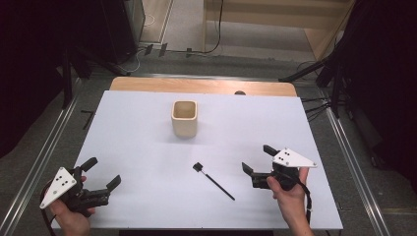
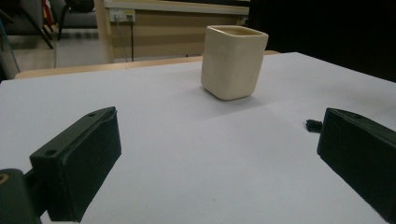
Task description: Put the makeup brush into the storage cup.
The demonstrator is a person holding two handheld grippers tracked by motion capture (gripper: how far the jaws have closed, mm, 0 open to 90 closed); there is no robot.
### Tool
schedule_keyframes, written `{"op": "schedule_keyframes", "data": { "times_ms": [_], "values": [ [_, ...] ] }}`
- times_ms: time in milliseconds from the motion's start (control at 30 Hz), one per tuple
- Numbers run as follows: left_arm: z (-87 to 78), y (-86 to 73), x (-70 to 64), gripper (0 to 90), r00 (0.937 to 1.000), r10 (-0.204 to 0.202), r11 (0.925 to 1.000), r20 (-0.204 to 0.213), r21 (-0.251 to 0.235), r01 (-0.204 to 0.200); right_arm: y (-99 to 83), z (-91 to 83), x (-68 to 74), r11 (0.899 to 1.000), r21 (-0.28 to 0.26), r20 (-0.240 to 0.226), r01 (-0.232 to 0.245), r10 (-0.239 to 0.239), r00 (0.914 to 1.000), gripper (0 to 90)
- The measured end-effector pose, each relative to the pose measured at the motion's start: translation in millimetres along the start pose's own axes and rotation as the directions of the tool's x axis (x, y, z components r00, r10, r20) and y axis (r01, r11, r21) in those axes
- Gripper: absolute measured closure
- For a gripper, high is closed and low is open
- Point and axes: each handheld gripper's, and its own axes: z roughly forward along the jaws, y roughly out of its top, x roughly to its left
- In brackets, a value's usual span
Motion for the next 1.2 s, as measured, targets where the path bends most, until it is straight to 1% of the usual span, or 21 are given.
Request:
{"op": "schedule_keyframes", "data": {
  "times_ms": [33,100,133,233,267,333,400,500,533,633,700,800,833,867,900,933,1000,1100,1133,1167,1200],
  "values": [
    [-0.2,0.1,-0.1,0.3,1.0,0.0,1.0,0.0,0.0,0.0,2.5,3.1,3.1,1.0,0.004,-0.011,0.011,-0.011,0.9999,8.6],
    [-0.2,0.1,0.0,0.3,1.0,0.001,1.0,0.0,0.001,-0.001,3.3,4.1,4.2,1.0,0.004,-0.013,0.012,-0.012,0.9998,8.7],
    [-0.3,0.1,0.2,0.3,1.0,0.001,1.0,-0.002,0.001,-0.001,5.7,7.1,6.9,1.0,0.008,-0.019,0.02,-0.02,0.9996,10.7],
    [-0.5,0.1,0.2,0.3,1.0,0.0,1.0,-0.004,0.001,0.0,7.9,9.6,9.3,1.0,0.014,-0.024,0.025,-0.025,0.9994,12.0],
    [-0.5,0.1,0.2,0.3,1.0,0.001,1.0,-0.003,0.002,-0.001,10.0,12.2,11.7,0.999,0.018,-0.036,0.031,-0.03,0.9989,12.5],
    [-0.4,0.1,0.1,0.3,1.0,0.002,1.0,-0.004,0.004,-0.002,10.9,13.4,12.6,0.999,0.021,-0.039,0.032,-0.032,0.9987,13.0],
    [-0.5,0.3,-0.1,0.3,1.0,0.003,1.0,-0.004,0.004,-0.003,13.9,18.6,16.2,0.999,0.037,-0.052,0.037,-0.035,0.998,13.6],
    [-0.8,0.6,-0.2,0.3,1.0,0.008,1.0,-0.006,0.006,-0.008,15.5,21.2,18.3,0.998,0.043,-0.065,0.037,-0.034,0.9973,14.0],
    [-0.9,0.6,0.0,0.3,0.9999,0.009,0.9999,-0.006,0.006,-0.009,17.5,24.2,21.1,0.998,0.048,-0.081,0.038,-0.034,0.9961,15.3],
    [-1.2,0.7,0.5,0.3,1.0,0.007,1.0,-0.007,0.005,-0.007,18.9,26.5,23.7,0.998,0.052,-0.093,0.042,-0.037,0.9949,18.6],
    [-1.3,0.7,0.7,0.3,1.0,0.007,1.0,-0.007,0.004,-0.007,21.8,30.9,29.7,0.996,0.067,-0.097,0.056,-0.049,0.9941,21.7],
    [-1.5,0.8,0.8,0.3,0.9999,0.009,1.0,-0.008,0.004,-0.009,23.0,33.9,32.6,0.995,0.078,-0.105,0.059,-0.051,0.9932,24.4],
    [-1.7,0.9,0.7,0.3,0.9999,0.008,1.0,-0.009,0.004,-0.008,23.6,36.8,34.6,0.994,0.09,-0.107,0.061,-0.051,0.993,28.3],
    [-1.8,1.0,0.9,0.3,0.9999,0.011,0.9999,-0.008,0.004,-0.011,23.7,38.1,35.4,0.994,0.092,-0.105,0.061,-0.051,0.9932,29.9],
    [-1.8,1.0,0.9,0.3,0.9999,0.011,0.9999,-0.008,0.004,-0.011,23.7,38.1,35.4,0.994,0.092,-0.105,0.061,-0.051,0.9932,29.9],
    [-1.9,1.1,0.9,0.3,0.9999,0.011,0.9999,-0.008,0.004,-0.011,24.0,42.1,37.5,0.992,0.111,-0.103,0.064,-0.052,0.9933,32.3],
    [-1.9,1.2,1.1,0.3,0.9999,0.01,0.9999,-0.009,0.004,-0.01,24.1,45.1,39.3,0.99,0.123,-0.104,0.066,-0.053,0.9931,36.7],
    [-2.0,1.2,1.1,0.3,0.9999,0.009,1.0,-0.009,0.003,-0.009,24.4,48.8,41.6,0.988,0.139,-0.118,0.072,-0.056,0.9915,36.8],
    [-2.0,1.2,1.3,0.3,0.9999,0.01,0.9999,-0.01,0.004,-0.01,24.5,50.5,43.3,0.985,0.15,-0.119,0.082,-0.064,0.9908,36.8],
    [-2.0,1.1,1.5,0.3,0.9999,0.01,0.9999,-0.009,0.004,-0.01,25.1,55.2,47.2,0.979,0.175,-0.128,0.104,-0.082,0.9884,36.6],
    [-2.0,1.1,1.5,0.3,0.9999,0.01,0.9999,-0.009,0.004,-0.01,25.1,55.2,47.2,0.979,0.175,-0.128,0.104,-0.082,0.9884,36.6]
  ]
}}
